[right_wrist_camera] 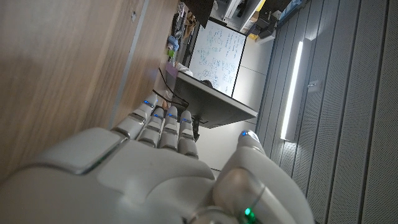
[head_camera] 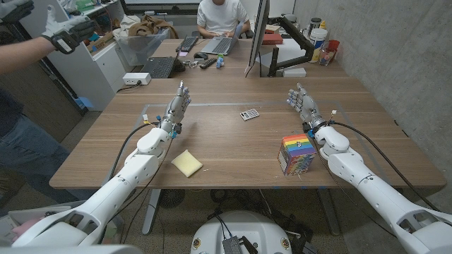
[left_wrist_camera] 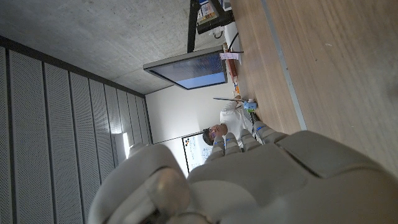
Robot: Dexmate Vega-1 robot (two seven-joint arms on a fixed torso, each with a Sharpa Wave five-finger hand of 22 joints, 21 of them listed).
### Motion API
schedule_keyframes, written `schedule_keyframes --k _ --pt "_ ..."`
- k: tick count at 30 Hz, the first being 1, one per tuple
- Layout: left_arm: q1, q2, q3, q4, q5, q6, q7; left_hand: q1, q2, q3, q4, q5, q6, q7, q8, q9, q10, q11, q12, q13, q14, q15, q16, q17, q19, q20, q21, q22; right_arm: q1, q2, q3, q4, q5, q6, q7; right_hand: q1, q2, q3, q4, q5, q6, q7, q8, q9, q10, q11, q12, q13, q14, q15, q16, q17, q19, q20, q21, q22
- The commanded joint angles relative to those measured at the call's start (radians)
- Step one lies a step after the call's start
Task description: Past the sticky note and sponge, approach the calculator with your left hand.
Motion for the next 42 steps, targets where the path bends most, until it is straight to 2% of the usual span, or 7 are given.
schedule_keyframes --k 1,11,22,42 --pt "-0.002 -0.002 -0.005 0.009 0.004 0.000 -0.006 0.011 0.002 -0.007 -0.001 0.007 -0.006 -0.002 0.005 0.004 -0.007 0.000 0.006 0.003 -0.007 -0.001 0.004 0.004 -0.006 -0.070 0.007 0.004 0.016 -0.014 -0.028 0.001 -0.004 0.004 -0.022 0.007 -0.002 0.006 -0.001 0.007 0.010 -0.004 0.006 0.005 0.011 0.002 0.006 0.002 0.007 -0.001 0.007 0.003 0.008 -0.010 0.005 0.005" --pt "0.004 0.001 -0.011 0.000 -0.001 0.005 -0.009 0.015 0.005 -0.008 -0.003 0.010 -0.001 -0.001 0.006 0.005 0.005 0.002 0.009 0.003 0.008 0.000 0.008 0.003 0.005 -0.065 0.010 0.003 0.015 -0.013 -0.040 0.013 0.012 0.023 -0.032 0.007 -0.001 0.006 -0.001 0.007 0.012 -0.005 0.006 0.005 0.011 0.001 0.005 0.002 0.007 -0.001 0.007 0.003 0.007 -0.009 0.004 0.005" --pt "0.010 0.013 -0.011 -0.012 0.010 0.012 -0.001 0.022 0.008 -0.010 -0.006 0.013 0.015 0.001 0.010 0.005 0.020 0.001 0.013 0.003 0.025 0.000 0.012 0.003 0.020 -0.062 0.014 0.003 0.017 -0.036 -0.047 0.003 0.016 0.032 -0.035 0.006 -0.001 0.004 -0.002 0.006 0.015 -0.008 0.007 0.005 0.011 -0.001 0.005 0.002 0.008 -0.001 0.006 0.003 0.005 -0.006 0.004 0.005" --pt "0.027 0.029 -0.008 -0.049 0.036 0.022 0.034 0.033 0.012 -0.011 -0.012 0.017 0.026 0.000 0.011 0.005 0.032 0.002 0.014 0.003 0.032 -0.002 0.010 0.003 0.023 -0.061 0.011 0.002 0.061 -0.047 -0.060 0.048 0.032 0.043 0.012 0.006 0.000 0.003 -0.003 0.006 0.024 -0.014 0.008 0.005 0.018 -0.006 0.006 0.002 0.016 -0.008 0.008 0.003 0.019 -0.010 0.009 0.005"
